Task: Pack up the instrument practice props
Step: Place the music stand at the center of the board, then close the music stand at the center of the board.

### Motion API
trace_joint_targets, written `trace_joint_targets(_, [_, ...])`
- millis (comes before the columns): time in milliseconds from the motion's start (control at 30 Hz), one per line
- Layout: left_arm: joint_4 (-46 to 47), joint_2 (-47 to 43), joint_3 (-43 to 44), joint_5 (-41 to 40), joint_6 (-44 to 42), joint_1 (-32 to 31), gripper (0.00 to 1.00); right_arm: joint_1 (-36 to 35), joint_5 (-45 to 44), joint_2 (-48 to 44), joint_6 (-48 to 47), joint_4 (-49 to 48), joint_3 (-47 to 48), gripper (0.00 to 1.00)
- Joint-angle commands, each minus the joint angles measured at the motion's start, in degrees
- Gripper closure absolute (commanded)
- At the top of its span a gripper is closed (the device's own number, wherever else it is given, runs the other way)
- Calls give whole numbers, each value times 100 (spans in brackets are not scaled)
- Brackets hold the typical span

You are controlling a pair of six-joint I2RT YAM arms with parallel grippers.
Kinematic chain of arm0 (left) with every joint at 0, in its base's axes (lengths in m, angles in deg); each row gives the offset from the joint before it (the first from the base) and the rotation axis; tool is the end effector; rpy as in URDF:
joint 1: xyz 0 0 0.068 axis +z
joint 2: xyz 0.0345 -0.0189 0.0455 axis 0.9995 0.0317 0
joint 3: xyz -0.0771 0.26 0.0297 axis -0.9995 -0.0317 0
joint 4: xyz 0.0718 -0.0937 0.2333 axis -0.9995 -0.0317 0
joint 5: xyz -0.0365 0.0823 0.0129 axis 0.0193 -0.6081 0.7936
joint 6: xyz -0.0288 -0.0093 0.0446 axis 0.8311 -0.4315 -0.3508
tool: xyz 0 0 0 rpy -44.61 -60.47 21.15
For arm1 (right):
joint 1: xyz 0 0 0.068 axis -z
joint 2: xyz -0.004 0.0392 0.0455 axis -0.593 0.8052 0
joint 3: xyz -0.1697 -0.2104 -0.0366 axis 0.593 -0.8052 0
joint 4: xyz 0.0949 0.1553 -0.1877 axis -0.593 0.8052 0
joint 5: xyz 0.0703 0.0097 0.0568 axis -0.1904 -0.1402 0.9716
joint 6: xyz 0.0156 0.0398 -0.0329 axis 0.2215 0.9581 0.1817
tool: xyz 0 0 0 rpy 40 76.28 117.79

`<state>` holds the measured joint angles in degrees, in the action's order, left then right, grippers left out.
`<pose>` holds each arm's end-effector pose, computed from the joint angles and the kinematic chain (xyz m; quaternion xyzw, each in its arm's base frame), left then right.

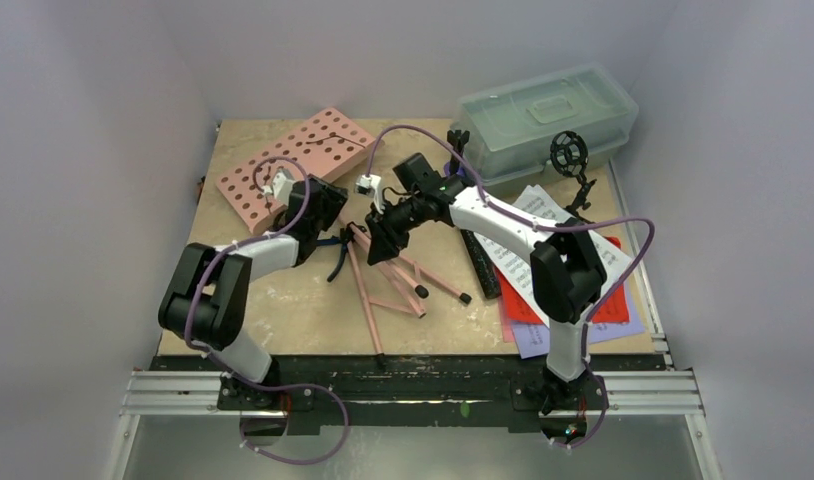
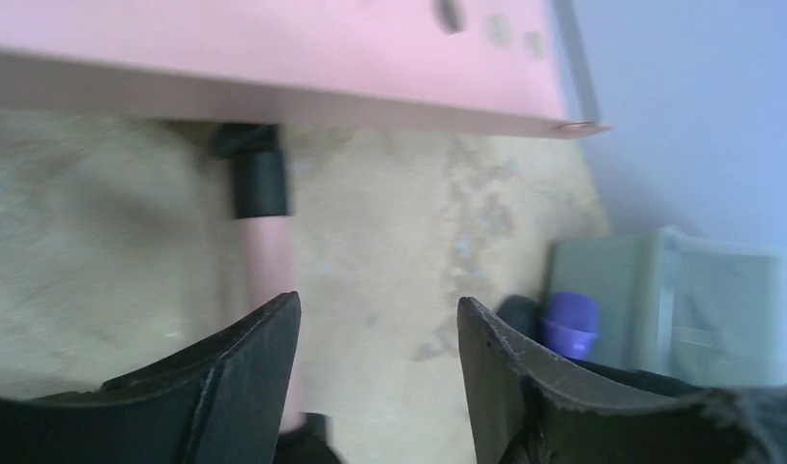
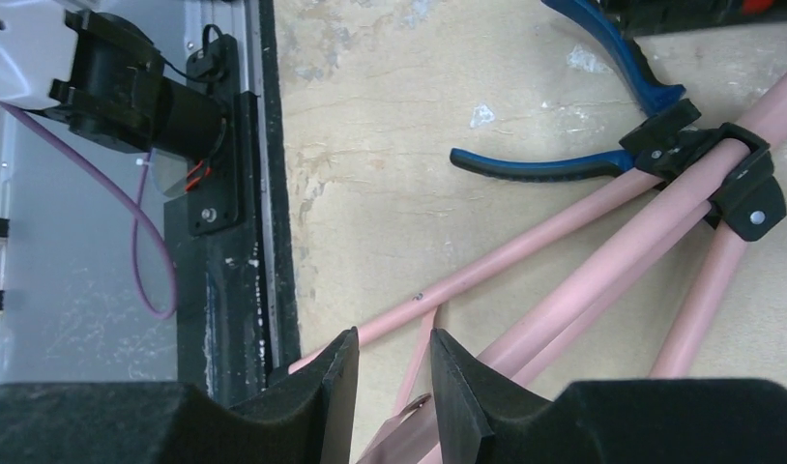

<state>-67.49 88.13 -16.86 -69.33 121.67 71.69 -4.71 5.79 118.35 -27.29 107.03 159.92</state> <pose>0.3244 -0.0868 0.1695 -0.4296 0.7464 -0.2523 0.4413 0.3026 0.2976 0.2545 -0.4869 0.7334 0.4343 0.1909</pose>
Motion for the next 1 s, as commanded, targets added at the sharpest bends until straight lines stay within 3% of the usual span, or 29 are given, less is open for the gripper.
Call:
trace_joint_targets(0, [-1,-825,408,365,133,41,38,4,-668,142,-147,325,-274,63])
trace_joint_targets(200, [-589,-1557,257,701,-313,41,35,8,-723,189,-334,422,-388,62])
trace_joint_targets(300, [-1121,-1922,227,1041,-874,41,33,-28,-201,-15,-863,971,-180,54])
trace_joint_targets(400, [-1430,-2345,-19,1866,-1606,41,32,-81,-220,-523,-1167,1215,119,41])
trace_joint_targets(533, [-1680,-3121,-677,2850,-2264,36,32,-119,-825,-1136,-1141,1201,41,39])
trace_joint_targets(800, [-3028,-4900,-1751,2716,-2180,1,29,-622,-2202,-1410,-1070,1209,-604,37])
trace_joint_targets(967, [-3062,-5154,-2290,2756,-1750,-48,27,-796,-2621,-1336,-1014,1398,-604,39])
